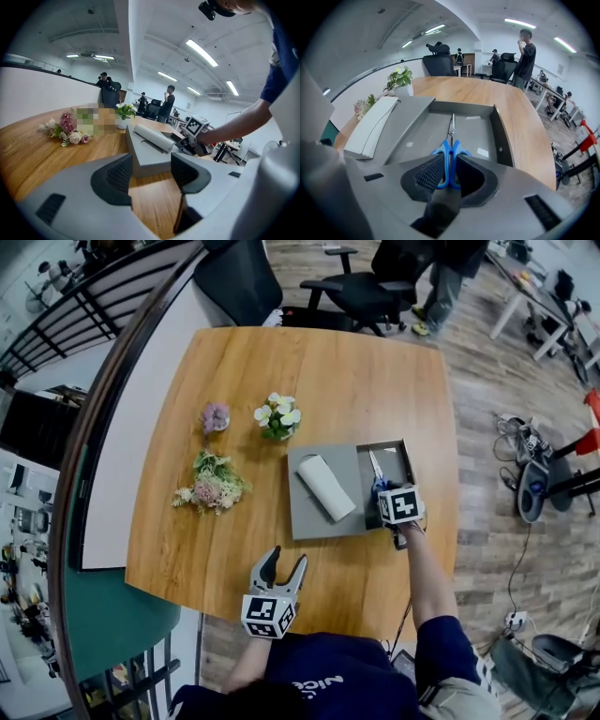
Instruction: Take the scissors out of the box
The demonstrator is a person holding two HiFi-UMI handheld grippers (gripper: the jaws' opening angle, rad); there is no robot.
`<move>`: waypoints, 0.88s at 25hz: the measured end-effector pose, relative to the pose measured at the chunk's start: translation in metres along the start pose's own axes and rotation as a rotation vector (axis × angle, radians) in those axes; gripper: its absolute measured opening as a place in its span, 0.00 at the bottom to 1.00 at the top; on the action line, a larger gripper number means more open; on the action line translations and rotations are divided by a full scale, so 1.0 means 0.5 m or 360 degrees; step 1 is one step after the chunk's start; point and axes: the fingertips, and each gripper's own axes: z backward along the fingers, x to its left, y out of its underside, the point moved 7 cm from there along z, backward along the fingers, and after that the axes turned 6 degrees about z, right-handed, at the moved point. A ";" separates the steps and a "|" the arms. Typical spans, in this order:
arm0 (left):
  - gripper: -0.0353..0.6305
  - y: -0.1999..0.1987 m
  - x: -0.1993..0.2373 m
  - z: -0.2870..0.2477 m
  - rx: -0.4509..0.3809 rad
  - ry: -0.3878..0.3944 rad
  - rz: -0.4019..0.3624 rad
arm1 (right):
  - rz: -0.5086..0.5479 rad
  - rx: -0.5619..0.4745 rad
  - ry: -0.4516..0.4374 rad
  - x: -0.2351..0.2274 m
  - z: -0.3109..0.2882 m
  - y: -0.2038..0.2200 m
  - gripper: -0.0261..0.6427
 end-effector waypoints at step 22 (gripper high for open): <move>0.38 -0.001 -0.051 0.047 -0.0067 0.0023 -0.0088 | 0.0153 -0.0623 0.0213 0.047 0.184 -0.031 0.18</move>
